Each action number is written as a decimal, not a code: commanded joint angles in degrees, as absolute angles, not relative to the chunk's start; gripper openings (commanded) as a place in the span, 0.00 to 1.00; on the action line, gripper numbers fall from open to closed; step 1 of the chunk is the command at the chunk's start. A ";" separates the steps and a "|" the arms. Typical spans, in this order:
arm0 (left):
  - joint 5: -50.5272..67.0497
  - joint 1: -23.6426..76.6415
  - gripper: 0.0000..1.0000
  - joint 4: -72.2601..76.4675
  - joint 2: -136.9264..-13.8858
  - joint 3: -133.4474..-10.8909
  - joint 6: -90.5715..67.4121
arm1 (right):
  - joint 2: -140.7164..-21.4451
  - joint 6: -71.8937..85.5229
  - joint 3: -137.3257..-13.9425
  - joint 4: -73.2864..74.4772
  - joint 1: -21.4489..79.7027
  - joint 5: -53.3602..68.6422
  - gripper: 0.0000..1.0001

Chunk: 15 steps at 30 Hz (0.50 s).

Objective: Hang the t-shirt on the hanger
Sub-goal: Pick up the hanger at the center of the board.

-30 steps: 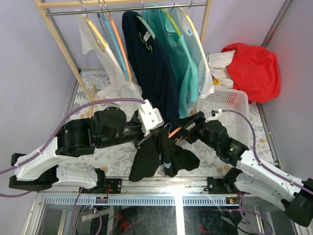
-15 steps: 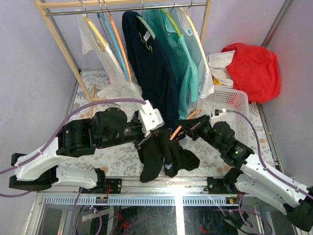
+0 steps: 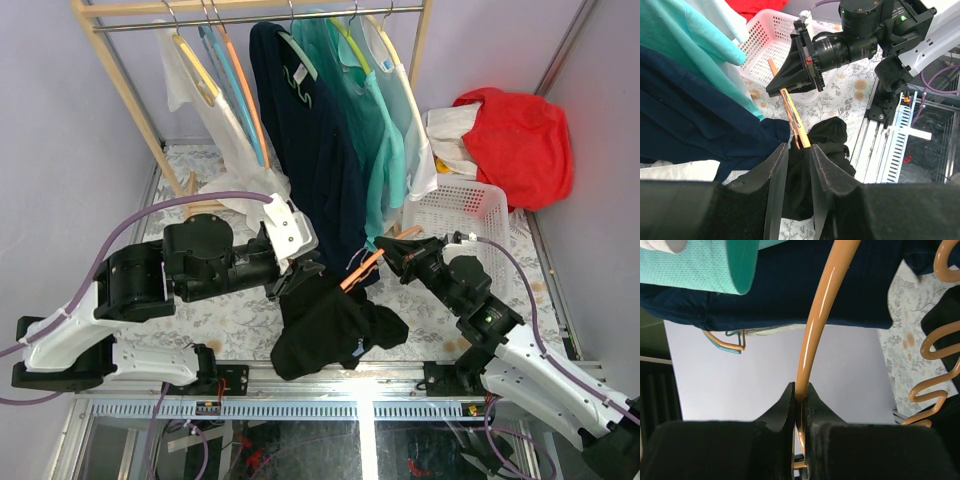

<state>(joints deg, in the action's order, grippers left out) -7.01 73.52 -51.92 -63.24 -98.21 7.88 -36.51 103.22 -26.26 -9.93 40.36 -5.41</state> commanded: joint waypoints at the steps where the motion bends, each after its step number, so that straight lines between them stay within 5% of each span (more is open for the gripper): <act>1: -5.35 73.45 0.24 -48.55 -63.87 -99.36 6.87 | -36.75 108.23 -27.62 -19.80 39.81 -7.06 0.00; 15: -7.56 73.43 0.37 -51.53 -62.08 -93.28 2.50 | -34.37 113.96 -25.68 -25.70 38.13 -8.76 0.00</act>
<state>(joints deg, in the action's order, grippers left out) -7.07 73.52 -52.27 -63.00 -96.16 5.21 -36.25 110.48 -23.77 -17.91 39.31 -6.46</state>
